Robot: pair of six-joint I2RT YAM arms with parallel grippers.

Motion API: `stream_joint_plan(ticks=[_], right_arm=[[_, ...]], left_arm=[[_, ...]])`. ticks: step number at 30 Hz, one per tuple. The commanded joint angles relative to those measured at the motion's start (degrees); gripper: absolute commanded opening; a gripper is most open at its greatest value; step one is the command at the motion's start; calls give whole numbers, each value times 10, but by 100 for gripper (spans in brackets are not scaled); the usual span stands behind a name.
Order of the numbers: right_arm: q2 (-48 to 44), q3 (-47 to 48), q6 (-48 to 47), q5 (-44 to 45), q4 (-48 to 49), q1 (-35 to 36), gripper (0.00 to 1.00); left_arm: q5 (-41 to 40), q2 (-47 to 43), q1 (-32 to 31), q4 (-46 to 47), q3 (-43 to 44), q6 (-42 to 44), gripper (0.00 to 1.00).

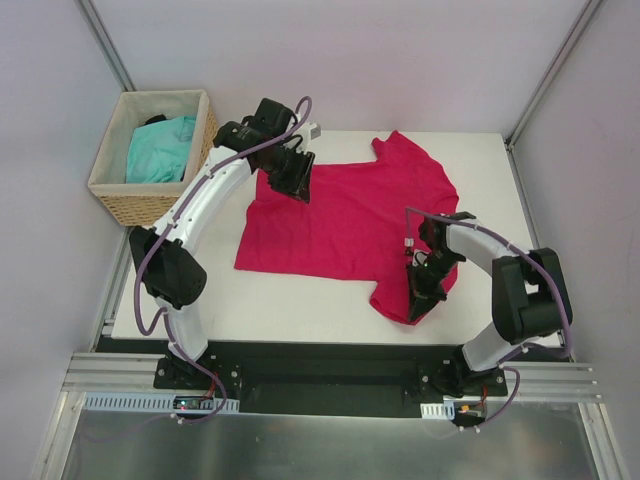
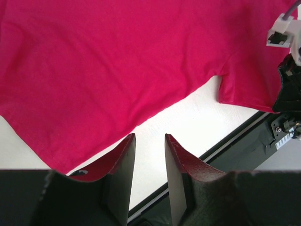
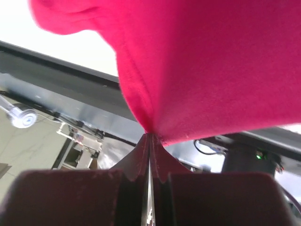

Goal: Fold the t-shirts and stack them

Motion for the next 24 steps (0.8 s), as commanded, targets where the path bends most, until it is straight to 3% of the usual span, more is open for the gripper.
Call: stream_joint_plan(ticks=[1,9,10,11,15,19,20,22,24], right_arm=[[38,20,18,85,-81,15,1],[69,-37,52,96,-82,28,1],[66,-39,59,94,-81,31,4],[62,-42,73,93,-80,35,25],[31,-37,128,165,-79,46,29],[-43,27,175,260,-88,46,32],[-57,74,180,269,-83,46,39],[-46,125,182,321,-79,44,45],[16,200,167,328,-68,40,43]], left_arm=[[-19,-41,2,-13,22,13,31],[-48,-69,9,-16,59,14,34],[-49,-72,9,-16,61,14,35],[-52,-73,10,-17,62,14,36],[-50,-72,11,-17,65,10,39],[-49,-63,11,-17,72,8,41],[-48,-61,11,-15,73,6,41],[-46,-54,11,-14,78,3,41],[-44,-47,11,-13,85,0,41]])
